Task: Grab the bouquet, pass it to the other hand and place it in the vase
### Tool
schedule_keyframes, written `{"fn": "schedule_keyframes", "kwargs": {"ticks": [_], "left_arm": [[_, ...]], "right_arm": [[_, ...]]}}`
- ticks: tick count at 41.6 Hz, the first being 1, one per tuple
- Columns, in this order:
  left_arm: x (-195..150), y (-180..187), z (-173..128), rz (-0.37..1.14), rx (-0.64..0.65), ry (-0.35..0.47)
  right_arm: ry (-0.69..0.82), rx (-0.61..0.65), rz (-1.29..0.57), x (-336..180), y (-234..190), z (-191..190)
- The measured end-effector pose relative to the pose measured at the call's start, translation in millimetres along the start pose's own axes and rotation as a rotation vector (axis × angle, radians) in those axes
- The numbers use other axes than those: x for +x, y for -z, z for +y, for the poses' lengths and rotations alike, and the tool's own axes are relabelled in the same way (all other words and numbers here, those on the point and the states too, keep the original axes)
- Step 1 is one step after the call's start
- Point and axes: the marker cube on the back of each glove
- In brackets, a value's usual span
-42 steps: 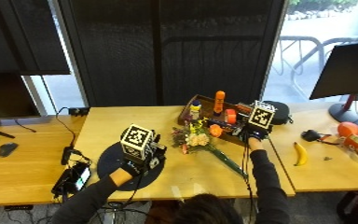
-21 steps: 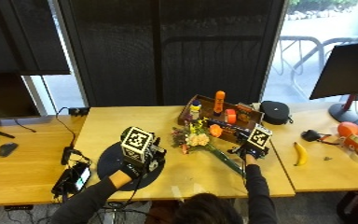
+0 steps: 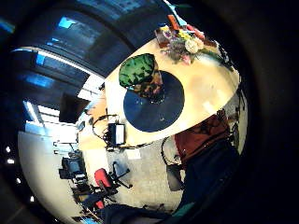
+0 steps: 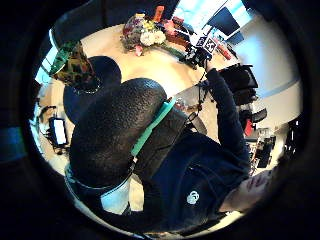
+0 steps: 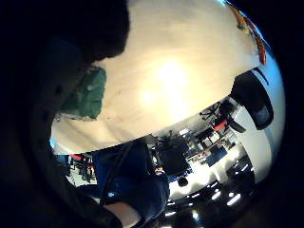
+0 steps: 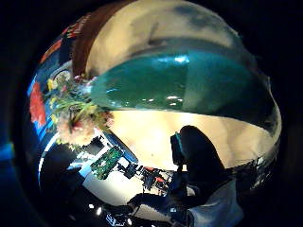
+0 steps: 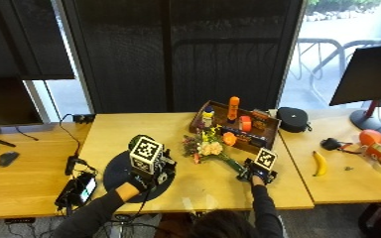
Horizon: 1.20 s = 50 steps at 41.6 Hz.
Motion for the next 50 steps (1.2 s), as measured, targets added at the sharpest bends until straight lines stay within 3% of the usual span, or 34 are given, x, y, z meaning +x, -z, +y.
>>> {"fn": "schedule_keyframes", "kwargs": {"ticks": [13,18,23,42,50], "left_arm": [[-8.5,-9.4,2.5,0.014,-0.031,0.023],[-9.0,-13.2,4.1,-0.025,0.0,0.022],[-7.7,-15.4,7.3,-0.028,0.02,0.018],[-15.0,-21.6,9.0,-0.022,-0.001,0.032],[-13.9,-25.5,5.1,-0.031,-0.017,0.032]], "right_arm": [[-0.075,-0.05,0.107,1.6,-12.0,11.2],[0.001,-0.054,0.136,-3.0,-10.5,15.8],[-0.078,-0.05,0.145,-6.6,-15.5,18.5],[-0.07,0.184,0.011,-15.9,-17.1,6.0],[-0.168,0.167,0.077,-6.2,-28.6,18.0]]}}
